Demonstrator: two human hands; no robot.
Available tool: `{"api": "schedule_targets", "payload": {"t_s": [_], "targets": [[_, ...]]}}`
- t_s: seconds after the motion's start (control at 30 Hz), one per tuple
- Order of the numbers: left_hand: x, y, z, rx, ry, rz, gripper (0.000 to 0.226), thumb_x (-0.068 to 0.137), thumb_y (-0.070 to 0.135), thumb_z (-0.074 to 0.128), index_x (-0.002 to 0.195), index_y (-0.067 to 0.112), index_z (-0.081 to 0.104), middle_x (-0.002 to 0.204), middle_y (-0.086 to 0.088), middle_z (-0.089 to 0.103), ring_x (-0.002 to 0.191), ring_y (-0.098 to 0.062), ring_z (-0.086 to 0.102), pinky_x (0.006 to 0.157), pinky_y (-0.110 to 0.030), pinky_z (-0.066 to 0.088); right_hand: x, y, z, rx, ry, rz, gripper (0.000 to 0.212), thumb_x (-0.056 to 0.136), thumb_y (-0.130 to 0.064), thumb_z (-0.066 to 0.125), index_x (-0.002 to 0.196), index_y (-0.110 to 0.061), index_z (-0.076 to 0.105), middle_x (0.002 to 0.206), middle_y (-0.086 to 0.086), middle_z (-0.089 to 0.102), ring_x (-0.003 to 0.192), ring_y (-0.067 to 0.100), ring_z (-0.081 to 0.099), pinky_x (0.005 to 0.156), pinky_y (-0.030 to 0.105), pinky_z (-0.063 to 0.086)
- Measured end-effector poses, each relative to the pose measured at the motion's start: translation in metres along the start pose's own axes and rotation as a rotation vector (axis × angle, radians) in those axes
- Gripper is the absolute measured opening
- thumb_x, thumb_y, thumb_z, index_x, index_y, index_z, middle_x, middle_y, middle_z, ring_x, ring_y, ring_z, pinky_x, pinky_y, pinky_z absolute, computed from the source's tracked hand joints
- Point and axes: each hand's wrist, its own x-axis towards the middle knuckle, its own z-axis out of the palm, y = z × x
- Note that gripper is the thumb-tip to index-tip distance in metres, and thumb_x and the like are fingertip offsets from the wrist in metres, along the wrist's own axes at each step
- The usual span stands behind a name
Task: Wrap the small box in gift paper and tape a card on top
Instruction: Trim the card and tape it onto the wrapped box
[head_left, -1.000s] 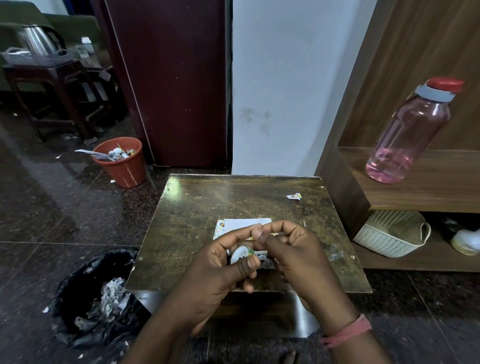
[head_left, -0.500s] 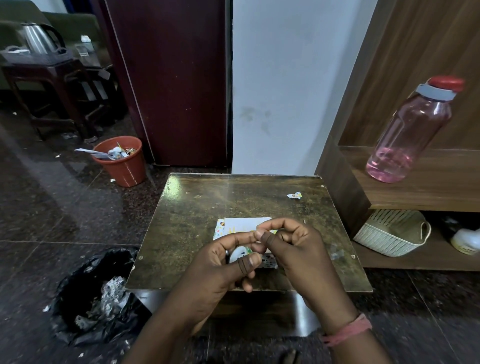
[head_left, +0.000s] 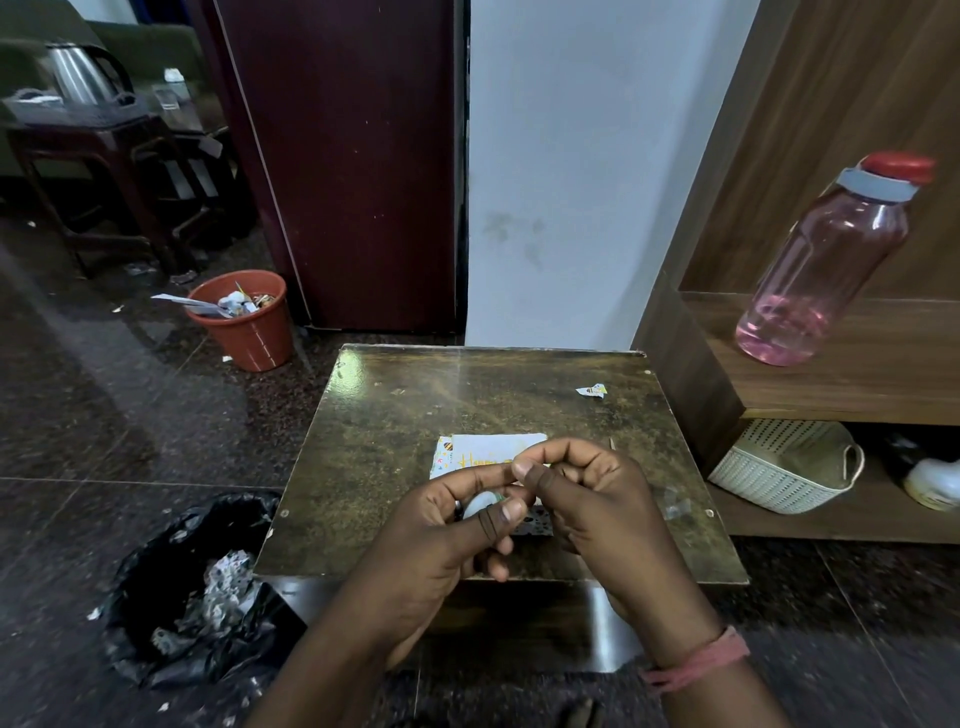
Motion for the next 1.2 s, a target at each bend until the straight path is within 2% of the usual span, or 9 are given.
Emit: {"api": "schedule_targets", "payload": {"t_s": [0.13, 0.3, 0.37, 0.43, 0.5, 0.57, 0.77, 0.87, 1.2], "targets": [[0.000, 0.000, 0.000, 0.007, -0.005, -0.004, 0.032, 0.080, 0.013, 0.076, 0.111, 0.014, 0.079, 0.104, -0.010, 0.071, 0.065, -0.010, 0.056, 0.052, -0.023, 0.049, 0.000, 0.000, 0.000, 0.009, 0.004, 0.031, 0.003, 0.094, 0.002, 0.064, 0.094, 0.005, 0.065, 0.059, 0.008, 0.063, 0.035, -0.001, 0.047, 0.040, 0.008, 0.035], [-0.001, 0.001, -0.001, 0.032, -0.021, -0.003, 0.032, 0.086, 0.011, 0.079, 0.117, 0.009, 0.076, 0.104, -0.010, 0.069, 0.066, -0.010, 0.055, 0.054, -0.023, 0.049, 0.002, 0.004, -0.004, -0.049, -0.001, 0.058, 0.005, 0.093, -0.007, 0.069, 0.092, -0.002, 0.069, 0.072, 0.017, 0.067, 0.037, 0.004, 0.034, 0.038, 0.016, 0.028], [-0.001, 0.001, 0.000, 0.031, -0.022, -0.007, 0.034, 0.084, 0.011, 0.074, 0.118, 0.009, 0.076, 0.105, -0.012, 0.069, 0.066, -0.010, 0.055, 0.054, -0.023, 0.049, 0.002, 0.003, -0.005, -0.041, -0.010, 0.055, 0.007, 0.093, -0.005, 0.067, 0.094, 0.002, 0.068, 0.070, 0.016, 0.066, 0.037, 0.004, 0.035, 0.038, 0.016, 0.028], [-0.001, 0.001, 0.001, 0.040, -0.014, -0.009, 0.039, 0.083, 0.011, 0.073, 0.122, 0.010, 0.074, 0.108, -0.016, 0.071, 0.066, -0.010, 0.055, 0.054, -0.023, 0.050, 0.003, 0.004, -0.008, -0.042, -0.015, 0.048, 0.008, 0.094, -0.004, 0.067, 0.095, 0.004, 0.067, 0.060, 0.008, 0.061, 0.038, 0.005, 0.033, 0.038, 0.017, 0.026], [-0.001, 0.000, 0.000, 0.053, 0.002, -0.012, 0.047, 0.082, 0.012, 0.074, 0.128, 0.009, 0.069, 0.117, -0.022, 0.071, 0.067, -0.010, 0.056, 0.054, -0.023, 0.050, 0.004, 0.006, -0.010, -0.048, -0.008, 0.043, 0.008, 0.093, -0.006, 0.068, 0.093, 0.002, 0.067, 0.052, 0.001, 0.051, 0.041, 0.009, 0.027, 0.041, 0.019, 0.022], [-0.001, 0.000, -0.001, 0.060, 0.013, -0.019, 0.052, 0.081, 0.013, 0.074, 0.133, 0.008, 0.065, 0.123, -0.024, 0.068, 0.067, -0.010, 0.057, 0.055, -0.023, 0.050, 0.006, 0.008, -0.013, -0.040, 0.011, 0.046, 0.005, 0.092, -0.008, 0.070, 0.089, -0.004, 0.070, 0.054, 0.004, 0.042, 0.044, 0.011, 0.025, 0.043, 0.022, 0.018], [-0.001, -0.003, -0.001, 0.077, -0.002, -0.025, 0.050, 0.079, 0.014, 0.077, 0.128, 0.009, 0.069, 0.115, -0.018, 0.073, 0.068, -0.011, 0.057, 0.056, -0.024, 0.051, 0.009, 0.013, -0.022, -0.146, 0.064, 0.039, 0.007, 0.091, -0.013, 0.073, 0.085, -0.010, 0.074, 0.058, 0.003, 0.047, 0.050, 0.012, 0.038, 0.046, 0.026, 0.030], [-0.001, -0.004, -0.001, 0.080, -0.005, -0.025, 0.049, 0.080, 0.013, 0.077, 0.128, 0.009, 0.069, 0.119, -0.022, 0.070, 0.068, -0.011, 0.057, 0.056, -0.025, 0.051, 0.011, 0.016, -0.024, -0.190, 0.068, 0.031, 0.006, 0.091, -0.016, 0.074, 0.086, -0.013, 0.075, 0.060, 0.005, 0.050, 0.052, 0.012, 0.044, 0.047, 0.026, 0.036], [0.000, -0.004, 0.000, 0.076, -0.019, -0.028, 0.045, 0.081, 0.016, 0.076, 0.125, 0.012, 0.071, 0.121, -0.024, 0.069, 0.068, -0.011, 0.057, 0.058, -0.025, 0.052, 0.012, 0.021, -0.022, -0.195, 0.080, 0.025, 0.007, 0.092, -0.013, 0.072, 0.085, -0.012, 0.074, 0.062, 0.005, 0.056, 0.054, 0.014, 0.046, 0.047, 0.027, 0.038]]}}
